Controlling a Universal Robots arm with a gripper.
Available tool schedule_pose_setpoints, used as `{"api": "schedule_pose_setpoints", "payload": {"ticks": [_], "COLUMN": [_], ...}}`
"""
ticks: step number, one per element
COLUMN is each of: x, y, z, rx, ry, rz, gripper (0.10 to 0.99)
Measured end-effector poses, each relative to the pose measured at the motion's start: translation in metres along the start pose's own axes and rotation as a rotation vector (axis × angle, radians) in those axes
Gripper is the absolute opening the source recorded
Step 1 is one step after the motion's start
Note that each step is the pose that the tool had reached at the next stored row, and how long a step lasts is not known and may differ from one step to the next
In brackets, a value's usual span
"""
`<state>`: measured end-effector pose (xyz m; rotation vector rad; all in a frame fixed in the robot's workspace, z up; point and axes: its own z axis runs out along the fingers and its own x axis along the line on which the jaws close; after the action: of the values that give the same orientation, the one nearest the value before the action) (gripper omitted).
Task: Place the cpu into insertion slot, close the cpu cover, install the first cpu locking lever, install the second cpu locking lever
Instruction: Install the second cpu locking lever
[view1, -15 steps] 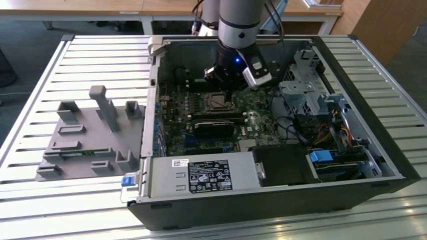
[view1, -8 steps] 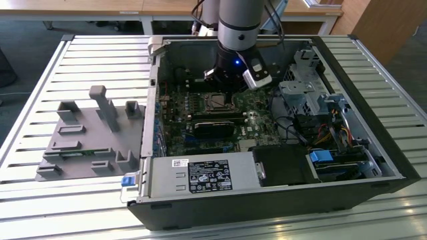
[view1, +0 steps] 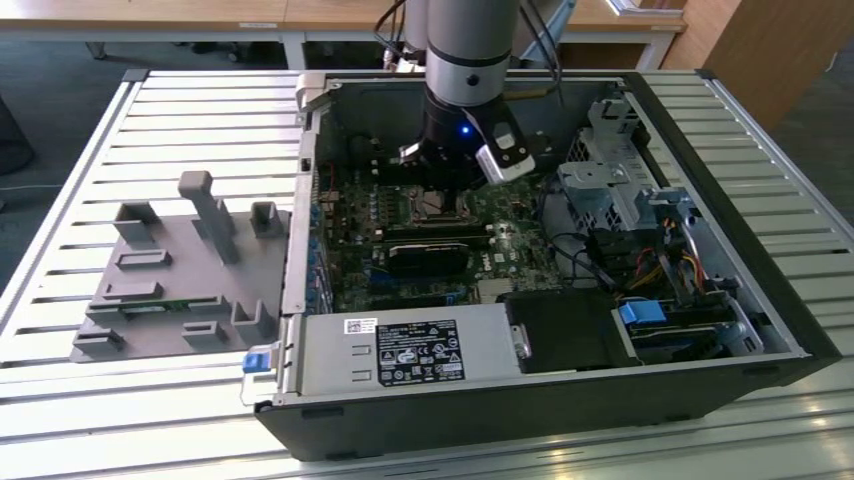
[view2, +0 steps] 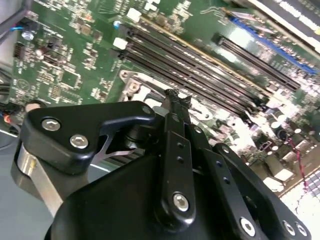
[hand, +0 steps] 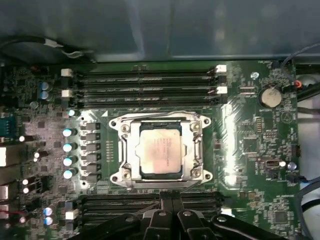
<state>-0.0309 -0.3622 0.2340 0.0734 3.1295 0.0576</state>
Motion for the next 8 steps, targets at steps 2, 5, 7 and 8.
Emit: {"api": "schedule_pose_setpoints", "payload": {"ticks": [2, 5, 7, 8], "x": [0.005, 0.0135, 0.0177, 0.0185], "y": [-0.0009, -0.0016, -0.0024, -0.0035], "z": [0.0001, 0.0003, 0.0006, 0.0008], "rx": [0.0, 0.0, 0.0, -0.001], "ry": [-0.0001, -0.0006, -0.0006, -0.0005], "rz": [0.0, 0.0, 0.0, 0.0], "gripper": [0.106, 0.106, 0.106, 0.106]}}
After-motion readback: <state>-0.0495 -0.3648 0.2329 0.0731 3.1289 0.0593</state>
